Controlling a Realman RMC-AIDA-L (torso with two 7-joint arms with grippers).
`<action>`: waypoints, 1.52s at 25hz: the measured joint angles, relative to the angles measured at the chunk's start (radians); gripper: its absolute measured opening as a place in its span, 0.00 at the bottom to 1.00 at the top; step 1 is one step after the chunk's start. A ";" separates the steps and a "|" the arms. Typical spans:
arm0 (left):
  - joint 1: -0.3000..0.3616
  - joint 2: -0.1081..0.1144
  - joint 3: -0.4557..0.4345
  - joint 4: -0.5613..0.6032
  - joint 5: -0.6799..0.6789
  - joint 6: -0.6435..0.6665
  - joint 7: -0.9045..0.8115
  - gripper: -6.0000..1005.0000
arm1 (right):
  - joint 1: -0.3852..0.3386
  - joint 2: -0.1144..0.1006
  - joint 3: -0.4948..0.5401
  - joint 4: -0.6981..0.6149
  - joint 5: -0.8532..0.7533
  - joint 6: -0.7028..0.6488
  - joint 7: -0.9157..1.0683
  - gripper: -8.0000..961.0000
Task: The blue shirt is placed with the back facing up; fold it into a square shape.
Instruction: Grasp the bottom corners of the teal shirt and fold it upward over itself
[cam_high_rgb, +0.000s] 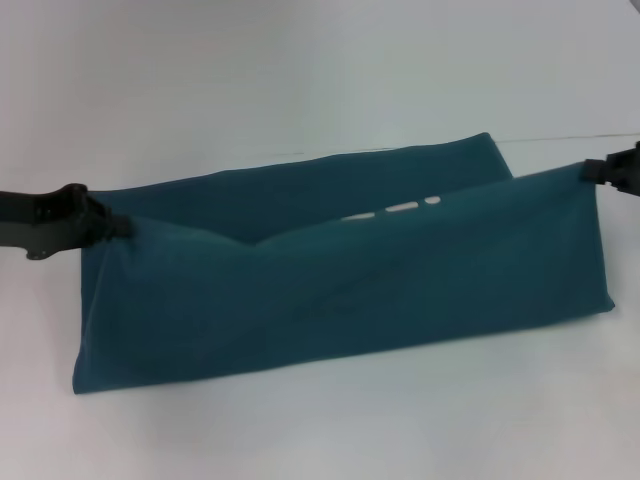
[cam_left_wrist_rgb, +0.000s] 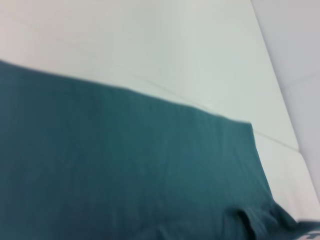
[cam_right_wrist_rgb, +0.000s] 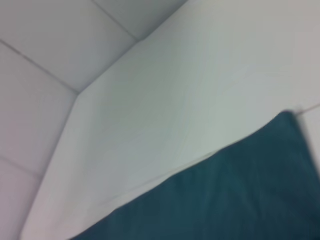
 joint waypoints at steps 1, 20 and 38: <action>-0.003 -0.003 0.002 -0.007 0.001 -0.021 -0.001 0.02 | 0.008 0.010 -0.008 0.005 0.000 0.035 -0.006 0.04; -0.067 -0.047 0.037 -0.094 0.002 -0.363 0.006 0.02 | 0.152 0.088 -0.214 0.132 -0.004 0.608 -0.003 0.04; -0.084 -0.063 0.114 -0.110 -0.003 -0.563 -0.005 0.02 | 0.260 0.124 -0.304 0.199 -0.003 0.870 -0.003 0.04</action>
